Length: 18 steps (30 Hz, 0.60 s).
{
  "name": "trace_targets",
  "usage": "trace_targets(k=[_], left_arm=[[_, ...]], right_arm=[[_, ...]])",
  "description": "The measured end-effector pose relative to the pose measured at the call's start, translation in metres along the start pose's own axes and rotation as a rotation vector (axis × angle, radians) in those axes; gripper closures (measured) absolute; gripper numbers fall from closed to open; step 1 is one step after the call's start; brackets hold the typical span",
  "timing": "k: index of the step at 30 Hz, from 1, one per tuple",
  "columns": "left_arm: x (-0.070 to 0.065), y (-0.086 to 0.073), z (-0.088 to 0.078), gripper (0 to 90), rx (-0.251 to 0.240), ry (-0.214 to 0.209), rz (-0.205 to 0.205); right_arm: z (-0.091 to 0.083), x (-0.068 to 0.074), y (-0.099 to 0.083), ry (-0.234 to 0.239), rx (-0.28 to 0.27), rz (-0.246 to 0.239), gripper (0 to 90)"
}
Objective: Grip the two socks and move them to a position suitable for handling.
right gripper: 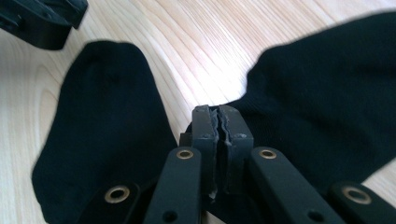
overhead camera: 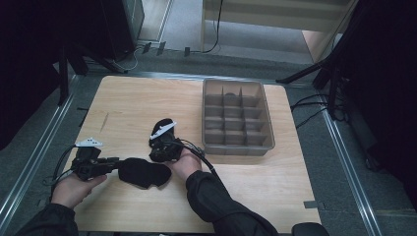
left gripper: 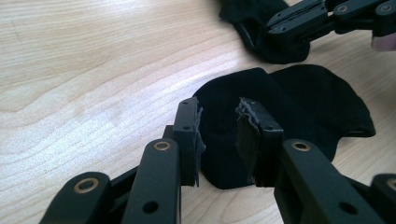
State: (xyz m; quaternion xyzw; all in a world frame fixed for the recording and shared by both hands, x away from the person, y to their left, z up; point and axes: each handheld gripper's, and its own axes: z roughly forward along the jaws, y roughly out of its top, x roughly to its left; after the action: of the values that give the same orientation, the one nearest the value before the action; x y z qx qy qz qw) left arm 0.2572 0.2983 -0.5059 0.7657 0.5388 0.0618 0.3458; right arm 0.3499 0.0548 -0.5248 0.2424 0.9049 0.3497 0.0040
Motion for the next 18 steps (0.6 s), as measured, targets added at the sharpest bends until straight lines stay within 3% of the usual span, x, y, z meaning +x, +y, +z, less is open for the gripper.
trace_targets(k=[6,13,18], left_arm=[[0.001,0.0,0.005,68.7,0.016,0.0,0.007],[0.003,0.0,0.007,68.9,0.018,-0.003,-0.004],[0.003,0.0,0.007,69.0,0.022,-0.005,-0.002]], right_arm=[[-0.005,-0.005,-0.013,-0.019,0.026,-0.003,85.6],[-0.013,-0.014,-0.023,-0.025,0.015,0.026,85.9],[-0.018,-0.015,-0.026,-0.048,0.033,0.007,85.9]])
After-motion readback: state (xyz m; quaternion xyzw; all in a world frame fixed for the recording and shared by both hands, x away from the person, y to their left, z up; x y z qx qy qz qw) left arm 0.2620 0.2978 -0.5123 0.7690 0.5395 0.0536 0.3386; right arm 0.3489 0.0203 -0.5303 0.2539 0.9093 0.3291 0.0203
